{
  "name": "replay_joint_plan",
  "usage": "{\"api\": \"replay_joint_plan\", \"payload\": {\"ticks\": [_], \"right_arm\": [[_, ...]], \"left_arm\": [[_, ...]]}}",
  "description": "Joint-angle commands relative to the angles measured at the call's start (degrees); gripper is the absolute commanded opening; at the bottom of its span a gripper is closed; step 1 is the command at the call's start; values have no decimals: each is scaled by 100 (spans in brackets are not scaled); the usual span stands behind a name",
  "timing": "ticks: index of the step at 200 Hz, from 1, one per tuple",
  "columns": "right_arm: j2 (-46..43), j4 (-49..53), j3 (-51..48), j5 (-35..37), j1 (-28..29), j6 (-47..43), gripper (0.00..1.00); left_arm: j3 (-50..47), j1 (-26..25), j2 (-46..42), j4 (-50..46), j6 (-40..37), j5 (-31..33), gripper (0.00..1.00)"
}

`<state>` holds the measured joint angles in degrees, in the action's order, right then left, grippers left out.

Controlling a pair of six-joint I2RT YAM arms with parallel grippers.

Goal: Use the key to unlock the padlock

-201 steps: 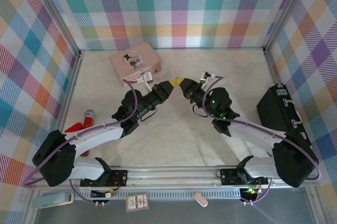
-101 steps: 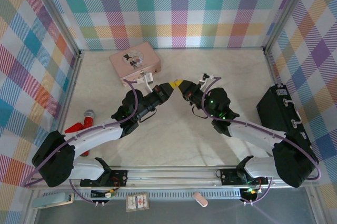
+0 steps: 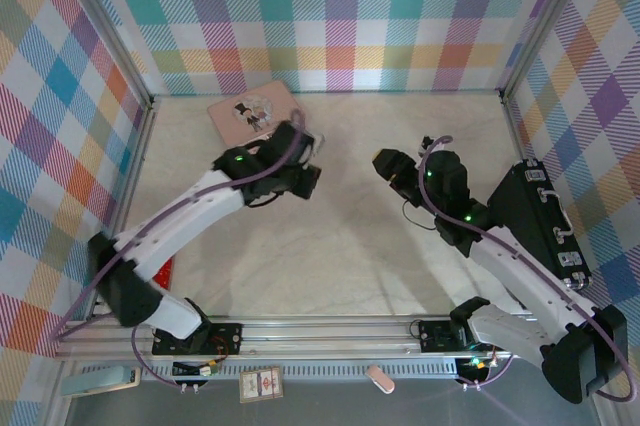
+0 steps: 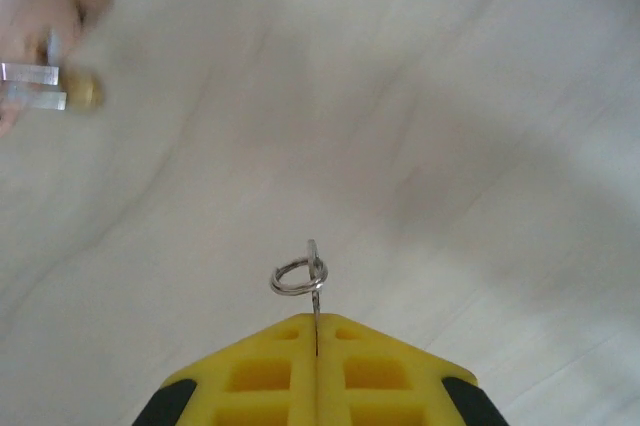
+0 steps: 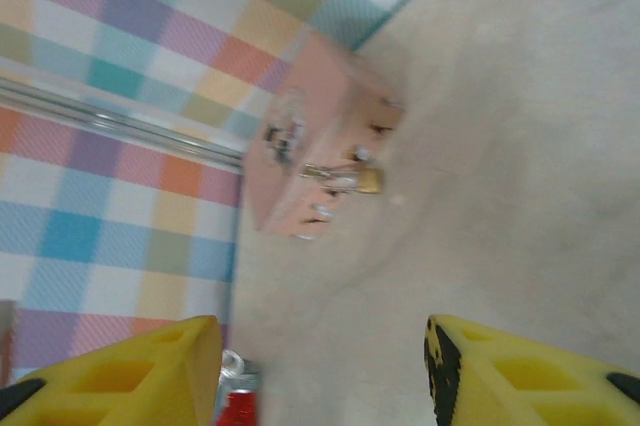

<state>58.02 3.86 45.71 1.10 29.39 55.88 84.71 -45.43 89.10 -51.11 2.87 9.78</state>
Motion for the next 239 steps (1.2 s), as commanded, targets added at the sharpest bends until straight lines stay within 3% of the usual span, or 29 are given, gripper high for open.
{"api": "replay_joint_plan", "payload": {"ticks": [1,15,28,64,100,137,163,178,212,239], "right_arm": [[60,927,77,-17,-60,-339,57],[78,830,-9,-108,-72,-202,57],[95,761,-44,-169,-76,-158,57],[298,637,-54,-462,-73,-99,57],[403,474,-69,-721,-74,-43,57],[520,321,-50,-1131,-73,89,56],[771,174,32,-1710,-69,654,53],[977,179,195,-2099,-16,1042,51],[1453,389,525,-2611,142,1603,51],[1623,142,620,-2716,340,2000,48]], "left_arm": [[69,-649,906,-2849,-1368,1095,0],[-35,-882,931,-2775,-1574,1180,0],[77,-897,850,-2730,-1563,952,0],[79,-933,714,-2679,-1628,1164,0],[-116,-933,123,-2037,-1729,775,0],[-935,-930,-1281,-292,-2305,778,0],[-1780,-927,-2244,873,-3605,85,0],[-2318,-882,-2641,1849,-4080,236,0],[-3187,-605,-2865,3448,-5211,63,0],[-3503,-434,-2590,4428,-5497,-102,0]]}}
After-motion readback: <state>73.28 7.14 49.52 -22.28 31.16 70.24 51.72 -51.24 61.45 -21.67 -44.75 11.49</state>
